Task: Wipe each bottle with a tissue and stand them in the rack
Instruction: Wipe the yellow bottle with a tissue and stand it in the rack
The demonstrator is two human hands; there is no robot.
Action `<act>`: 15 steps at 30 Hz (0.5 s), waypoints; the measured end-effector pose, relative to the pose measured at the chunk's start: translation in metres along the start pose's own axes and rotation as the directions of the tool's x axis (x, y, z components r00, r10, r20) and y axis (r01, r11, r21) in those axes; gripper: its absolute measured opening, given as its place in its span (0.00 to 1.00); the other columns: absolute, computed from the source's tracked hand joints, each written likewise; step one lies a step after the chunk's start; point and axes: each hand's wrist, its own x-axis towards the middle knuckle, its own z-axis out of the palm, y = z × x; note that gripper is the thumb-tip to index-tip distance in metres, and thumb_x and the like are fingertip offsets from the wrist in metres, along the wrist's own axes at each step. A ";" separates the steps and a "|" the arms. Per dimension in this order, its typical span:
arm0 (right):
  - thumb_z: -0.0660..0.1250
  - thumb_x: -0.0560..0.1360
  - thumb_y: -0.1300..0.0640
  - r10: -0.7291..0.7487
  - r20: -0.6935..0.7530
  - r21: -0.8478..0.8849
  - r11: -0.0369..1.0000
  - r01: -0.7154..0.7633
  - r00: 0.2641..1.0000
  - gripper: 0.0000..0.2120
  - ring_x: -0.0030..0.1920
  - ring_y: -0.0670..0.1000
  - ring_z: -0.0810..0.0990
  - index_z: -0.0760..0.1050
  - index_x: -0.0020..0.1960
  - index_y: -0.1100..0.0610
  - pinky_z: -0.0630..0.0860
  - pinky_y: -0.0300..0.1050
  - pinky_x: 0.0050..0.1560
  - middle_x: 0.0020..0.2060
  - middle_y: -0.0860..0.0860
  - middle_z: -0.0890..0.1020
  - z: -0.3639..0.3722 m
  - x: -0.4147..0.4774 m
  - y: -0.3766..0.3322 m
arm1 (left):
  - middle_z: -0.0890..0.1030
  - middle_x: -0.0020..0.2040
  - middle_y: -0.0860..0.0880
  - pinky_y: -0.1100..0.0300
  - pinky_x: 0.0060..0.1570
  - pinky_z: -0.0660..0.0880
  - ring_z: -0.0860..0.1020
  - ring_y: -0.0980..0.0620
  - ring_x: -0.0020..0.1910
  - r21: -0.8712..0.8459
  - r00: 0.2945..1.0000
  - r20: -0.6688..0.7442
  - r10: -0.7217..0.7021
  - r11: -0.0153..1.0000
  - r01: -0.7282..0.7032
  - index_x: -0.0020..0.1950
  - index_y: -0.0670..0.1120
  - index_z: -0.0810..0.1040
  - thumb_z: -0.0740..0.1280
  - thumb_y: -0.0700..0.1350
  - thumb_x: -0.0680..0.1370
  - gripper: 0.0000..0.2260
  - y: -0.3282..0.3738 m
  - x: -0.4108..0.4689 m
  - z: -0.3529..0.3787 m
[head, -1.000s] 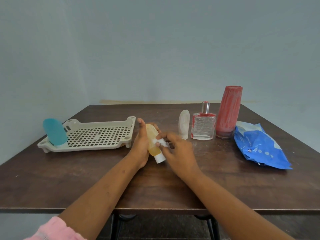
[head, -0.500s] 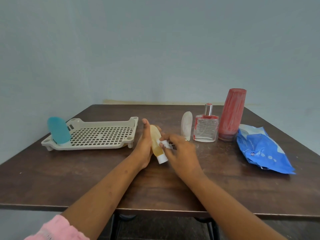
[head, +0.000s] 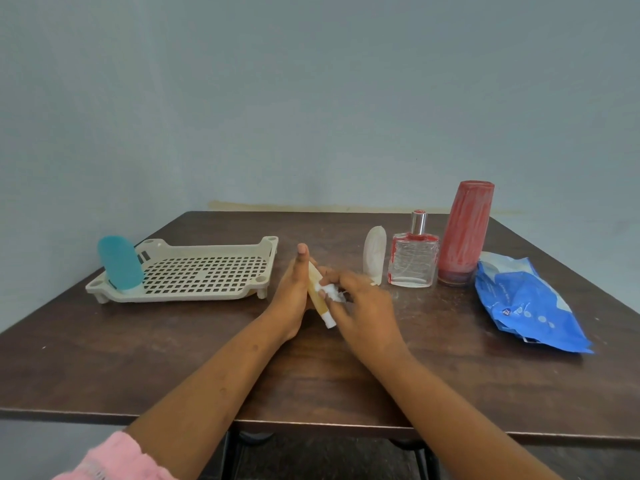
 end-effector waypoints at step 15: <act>0.64 0.76 0.56 -0.050 0.027 -0.099 0.994 0.052 0.998 0.06 0.43 0.45 0.76 0.76 0.52 0.50 0.75 0.42 0.42 0.43 0.49 0.80 -0.001 -0.002 0.004 | 0.83 0.35 0.52 0.57 0.41 0.75 0.80 0.51 0.39 0.004 0.999 -0.044 -0.023 1.000 0.023 0.46 0.44 0.74 0.54 0.69 0.69 0.28 0.006 -0.004 0.002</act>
